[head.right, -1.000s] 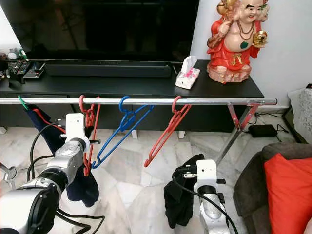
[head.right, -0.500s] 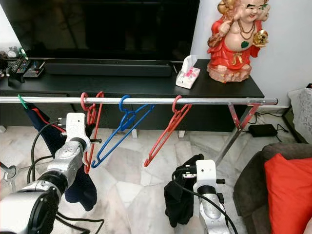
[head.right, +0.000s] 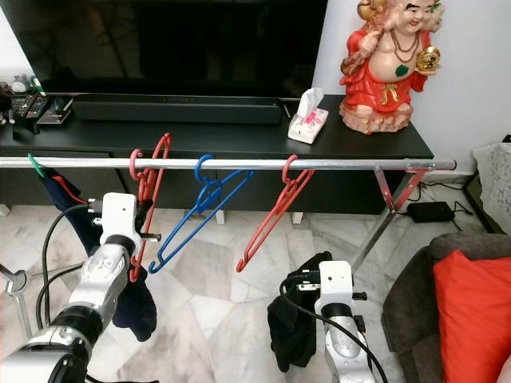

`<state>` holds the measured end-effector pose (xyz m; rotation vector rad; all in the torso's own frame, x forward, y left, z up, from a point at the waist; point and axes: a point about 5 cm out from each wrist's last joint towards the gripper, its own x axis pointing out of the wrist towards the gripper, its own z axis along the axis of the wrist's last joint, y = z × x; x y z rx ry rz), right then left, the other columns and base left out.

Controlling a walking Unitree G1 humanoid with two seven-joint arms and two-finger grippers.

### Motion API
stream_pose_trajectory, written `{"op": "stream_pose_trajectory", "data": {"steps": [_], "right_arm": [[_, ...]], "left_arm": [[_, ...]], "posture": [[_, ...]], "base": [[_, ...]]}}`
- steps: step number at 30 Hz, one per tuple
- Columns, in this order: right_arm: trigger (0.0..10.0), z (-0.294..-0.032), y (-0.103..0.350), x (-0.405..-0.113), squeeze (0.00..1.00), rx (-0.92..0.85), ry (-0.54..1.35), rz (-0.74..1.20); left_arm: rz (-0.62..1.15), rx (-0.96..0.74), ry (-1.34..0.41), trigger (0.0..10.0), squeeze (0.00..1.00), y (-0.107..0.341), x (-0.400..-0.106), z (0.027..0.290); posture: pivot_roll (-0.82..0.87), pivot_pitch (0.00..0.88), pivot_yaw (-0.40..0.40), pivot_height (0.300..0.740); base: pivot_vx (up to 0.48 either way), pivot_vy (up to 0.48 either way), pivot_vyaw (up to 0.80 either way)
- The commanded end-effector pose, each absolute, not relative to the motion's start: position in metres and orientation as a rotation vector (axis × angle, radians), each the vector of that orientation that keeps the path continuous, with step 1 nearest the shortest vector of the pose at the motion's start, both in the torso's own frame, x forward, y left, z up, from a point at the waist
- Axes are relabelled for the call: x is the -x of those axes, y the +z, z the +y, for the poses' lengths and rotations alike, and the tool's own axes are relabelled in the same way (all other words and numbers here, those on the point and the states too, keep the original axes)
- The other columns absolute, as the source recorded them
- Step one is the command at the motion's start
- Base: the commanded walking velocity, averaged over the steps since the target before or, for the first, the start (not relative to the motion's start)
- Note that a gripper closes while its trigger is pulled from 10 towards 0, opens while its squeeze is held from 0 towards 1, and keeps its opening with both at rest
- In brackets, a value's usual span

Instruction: Hang hanger

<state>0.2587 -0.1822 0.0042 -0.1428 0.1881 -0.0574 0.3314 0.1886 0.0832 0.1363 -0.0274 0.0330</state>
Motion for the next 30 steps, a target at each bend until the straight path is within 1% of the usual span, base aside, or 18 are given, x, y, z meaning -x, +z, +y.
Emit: {"op": "stream_pose_trajectory", "data": {"steps": [1, 2, 4, 5, 6, 7, 10, 14, 16, 22, 26, 30], "right_arm": [[10.0, -0.185, 0.009, -0.26, 0.0, 0.143, -0.063, 0.164], [10.0, -0.184, 0.008, -0.26, 0.0, 0.143, -0.062, 0.166], [10.0, -0.184, 0.008, -0.26, 0.0, 0.143, -0.062, 0.166], [10.0, -0.184, 0.008, -0.26, 0.0, 0.142, -0.062, 0.166], [10.0, -0.185, 0.011, -0.261, 0.0, 0.141, -0.066, 0.155], [10.0, -0.185, 0.011, -0.261, 0.0, 0.141, -0.066, 0.155], [10.0, -0.188, 0.015, -0.261, 0.0, 0.153, -0.059, 0.131], [10.0, -0.191, 0.022, -0.261, 0.0, 0.156, -0.066, 0.1], [10.0, -0.193, 0.024, -0.262, 0.0, 0.159, -0.073, 0.091], [10.0, -0.194, 0.028, -0.265, 0.0, 0.157, -0.085, 0.077], [10.0, -0.189, 0.028, -0.262, 0.0, 0.165, -0.052, 0.081], [10.0, -0.19, 0.027, -0.26, 0.0, 0.163, -0.059, 0.089]], "left_arm": [[-0.029, -0.152, 0.024, 10.0, 0.0, 0.078, -0.325, 0.185], [-0.024, -0.145, 0.037, 10.0, 0.0, 0.073, -0.321, 0.185], [-0.024, -0.145, 0.037, 10.0, 0.0, 0.073, -0.321, 0.185], [-0.027, -0.14, 0.041, 10.0, 0.0, 0.07, -0.316, 0.185], [-0.053, -0.166, 0.058, 10.0, 0.0, 0.066, -0.303, 0.187], [-0.053, -0.166, 0.058, 10.0, 0.0, 0.066, -0.303, 0.187], [-0.084, -0.202, 0.076, 10.0, 0.0, 0.066, -0.288, 0.189], [-0.086, -0.187, 0.105, 10.0, 0.0, 0.066, -0.277, 0.192], [-0.087, -0.177, 0.123, 10.0, 0.0, 0.067, -0.274, 0.192], [-0.091, -0.178, 0.139, 10.0, 0.0, 0.07, -0.275, 0.192], [-0.088, -0.183, 0.161, 10.0, 0.0, 0.074, -0.272, 0.195], [-0.087, -0.182, 0.172, 10.0, 0.0, 0.076, -0.271, 0.196]], "posture": [[-0.1, 0.0, -0.015, 0.74], [-0.1, 0.0, -0.015, 0.74], [-0.1, 0.0, -0.015, 0.74], [-0.1, 0.0, -0.015, 0.74], [-0.12, 0.0, -0.009, 0.74], [-0.12, 0.0, -0.009, 0.74], [-0.11, 0.0, -0.009, 0.74], [-0.12, 0.0, -0.015, 0.74], [-0.12, 0.0, -0.016, 0.74], [-0.12, 0.0, -0.016, 0.74], [-0.11, 0.0, -0.021, 0.74], [-0.11, 0.0, -0.021, 0.74]], "base": [[0.0, 0.0, 0.0], [0.0, 0.0, 0.0], [0.0, 0.0, 0.0], [0.0, 0.0, 0.0], [0.0, 0.0, 0.0], [0.0, 0.0, 0.0], [0.0, 0.0, 0.0], [0.0, 0.0, 0.0], [0.0, 0.0, 0.0], [-0.292, 0.0, 0.0], [-0.291, 0.0, 0.0], [-0.279, 0.0, 0.0]]}}
